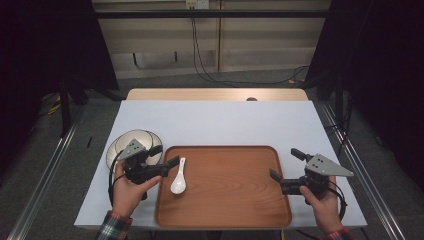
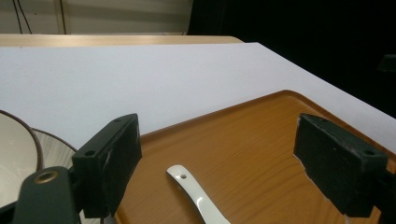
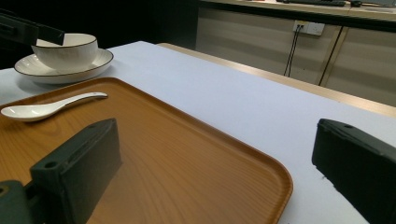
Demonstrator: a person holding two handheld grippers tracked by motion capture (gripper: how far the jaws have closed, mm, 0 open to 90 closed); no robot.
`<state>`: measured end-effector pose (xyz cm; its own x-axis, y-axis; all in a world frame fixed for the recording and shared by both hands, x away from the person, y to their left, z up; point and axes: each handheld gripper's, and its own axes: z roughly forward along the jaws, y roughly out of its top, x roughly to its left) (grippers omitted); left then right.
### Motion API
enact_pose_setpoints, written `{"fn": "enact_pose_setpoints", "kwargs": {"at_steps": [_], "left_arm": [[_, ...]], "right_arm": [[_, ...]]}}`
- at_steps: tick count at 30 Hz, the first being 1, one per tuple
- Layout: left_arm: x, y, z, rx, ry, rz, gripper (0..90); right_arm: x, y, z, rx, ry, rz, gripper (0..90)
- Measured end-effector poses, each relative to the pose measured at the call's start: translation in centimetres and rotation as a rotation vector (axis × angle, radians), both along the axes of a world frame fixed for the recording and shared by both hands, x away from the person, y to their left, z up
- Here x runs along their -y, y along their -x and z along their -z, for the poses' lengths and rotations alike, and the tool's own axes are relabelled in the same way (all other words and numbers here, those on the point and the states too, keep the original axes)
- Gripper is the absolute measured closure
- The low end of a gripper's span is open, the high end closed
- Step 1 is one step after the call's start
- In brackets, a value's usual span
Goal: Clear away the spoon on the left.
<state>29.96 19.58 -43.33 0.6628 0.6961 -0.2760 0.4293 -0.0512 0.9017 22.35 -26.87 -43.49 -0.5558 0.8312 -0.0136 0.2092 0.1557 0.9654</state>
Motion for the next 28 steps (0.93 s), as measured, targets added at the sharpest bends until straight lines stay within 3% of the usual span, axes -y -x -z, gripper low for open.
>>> {"fn": "enact_pose_setpoints", "kwargs": {"at_steps": [16, 20, 24, 28], "left_arm": [[-0.39, -0.11, -0.09, 0.009, 0.006, -0.003, 8.8], [-0.55, -0.09, -0.08, 0.027, -0.009, 0.021, 4.4], [-0.67, -0.14, 0.01, -0.004, 0.015, 0.022, 2.1], [-0.85, -0.12, -0.06, 0.002, 0.032, 0.034, 1.0]], "right_arm": [[0.00, -0.03, 0.03, -0.010, 0.006, -0.010, 0.7], [0.05, -0.03, 0.01, -0.009, 0.005, -0.009, 0.7], [-0.01, -0.05, 0.02, -0.011, 0.001, -0.006, 0.7], [0.00, -0.08, 0.04, -0.010, -0.002, -0.011, 0.7]]}}
